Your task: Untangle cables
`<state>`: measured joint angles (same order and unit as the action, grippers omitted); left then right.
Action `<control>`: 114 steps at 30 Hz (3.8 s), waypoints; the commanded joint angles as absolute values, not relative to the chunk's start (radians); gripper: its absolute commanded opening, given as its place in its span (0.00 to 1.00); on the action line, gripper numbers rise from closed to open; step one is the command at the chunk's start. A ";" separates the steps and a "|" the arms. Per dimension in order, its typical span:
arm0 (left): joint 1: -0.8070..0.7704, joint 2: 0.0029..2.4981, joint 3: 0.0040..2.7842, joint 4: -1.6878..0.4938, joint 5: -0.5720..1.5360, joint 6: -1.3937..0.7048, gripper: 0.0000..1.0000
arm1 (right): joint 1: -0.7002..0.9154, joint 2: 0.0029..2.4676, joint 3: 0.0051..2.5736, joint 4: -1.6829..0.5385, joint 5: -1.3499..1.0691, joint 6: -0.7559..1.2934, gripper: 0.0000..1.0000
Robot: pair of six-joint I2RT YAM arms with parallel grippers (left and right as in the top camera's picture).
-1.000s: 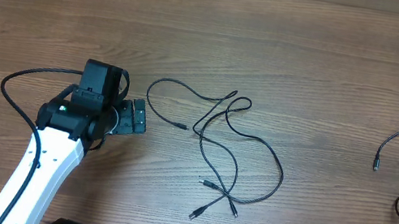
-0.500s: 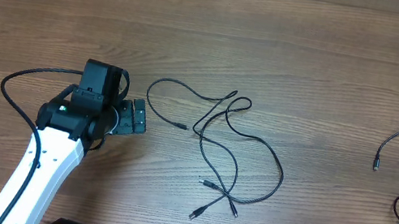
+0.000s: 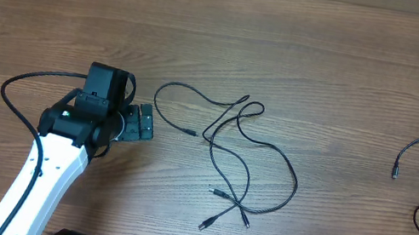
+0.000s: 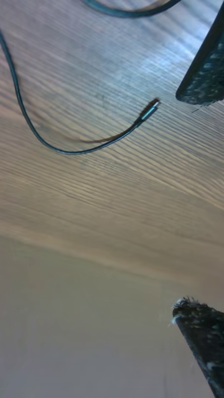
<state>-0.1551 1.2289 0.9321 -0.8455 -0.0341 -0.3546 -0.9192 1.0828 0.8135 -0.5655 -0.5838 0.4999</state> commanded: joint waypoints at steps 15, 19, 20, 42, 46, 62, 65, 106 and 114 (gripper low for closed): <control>-0.151 1.230 0.951 -0.845 -0.029 -0.329 1.00 | -0.658 1.610 0.908 -0.319 -0.224 0.480 1.00; -0.151 1.230 0.951 -0.845 -0.029 -0.329 1.00 | -0.657 1.711 0.985 -0.318 -0.220 0.462 1.00; -0.151 1.230 0.951 -0.845 -0.029 -0.329 1.00 | -0.656 1.729 1.001 -0.315 -0.216 0.456 1.00; -0.151 1.230 0.951 -0.844 -0.029 -0.329 1.00 | -0.553 1.922 1.041 -0.045 -0.198 0.339 0.95; -0.151 1.230 0.951 -0.845 -0.029 -0.329 1.00 | -0.514 1.938 1.041 -0.042 -0.147 0.343 0.78; -0.151 1.230 0.951 -0.845 -0.029 -0.329 1.00 | -0.545 1.886 1.106 -0.304 -0.086 0.343 0.04; -0.151 1.230 0.951 -0.845 -0.029 -0.329 0.99 | -0.553 1.841 1.163 -0.417 -0.086 0.343 0.04; -0.151 1.230 0.951 -0.844 -0.029 -0.329 1.00 | -0.736 1.669 1.369 -1.110 0.532 0.340 0.04; -0.151 1.230 0.951 -0.844 -0.029 -0.329 1.00 | -0.742 1.697 1.275 -1.051 0.473 0.340 0.05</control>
<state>-0.1551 1.2289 0.9321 -0.8452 -0.0341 -0.3546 -0.7391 1.6802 1.2972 -1.0607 0.4953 0.3363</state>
